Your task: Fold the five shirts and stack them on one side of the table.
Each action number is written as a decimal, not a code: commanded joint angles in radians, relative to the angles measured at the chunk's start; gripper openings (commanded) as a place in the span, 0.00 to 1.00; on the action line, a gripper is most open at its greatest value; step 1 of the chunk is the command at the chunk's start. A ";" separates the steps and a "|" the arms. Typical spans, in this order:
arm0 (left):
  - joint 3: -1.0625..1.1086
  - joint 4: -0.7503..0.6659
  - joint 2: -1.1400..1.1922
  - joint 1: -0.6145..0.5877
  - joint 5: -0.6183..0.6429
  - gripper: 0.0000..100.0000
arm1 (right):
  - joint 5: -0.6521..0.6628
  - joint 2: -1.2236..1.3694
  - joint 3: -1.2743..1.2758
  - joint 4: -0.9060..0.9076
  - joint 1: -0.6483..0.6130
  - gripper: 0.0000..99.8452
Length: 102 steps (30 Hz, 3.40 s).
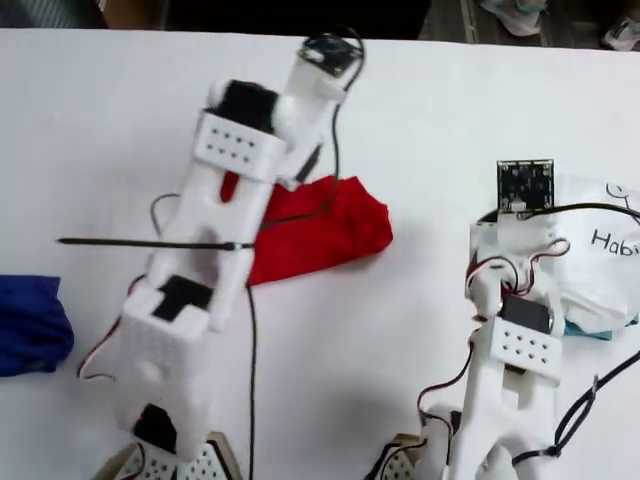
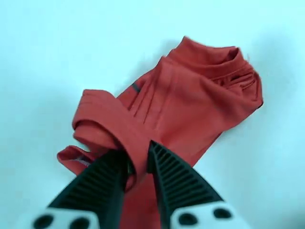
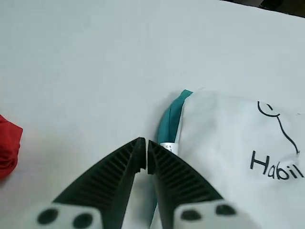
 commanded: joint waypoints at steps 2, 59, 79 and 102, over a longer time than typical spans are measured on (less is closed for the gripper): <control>-0.182 -0.011 0.103 0.066 0.005 0.03 | 0.008 0.028 -0.014 -0.050 0.010 0.02; -0.222 0.026 0.276 -0.690 -0.032 0.18 | 0.023 0.667 -0.977 0.820 -0.618 0.09; -0.024 0.025 0.267 -0.872 -0.037 0.18 | 0.026 1.767 -2.321 1.311 -0.754 0.09; -0.031 0.018 0.275 -0.833 -0.032 0.18 | 0.025 1.577 -2.217 1.339 -0.565 0.02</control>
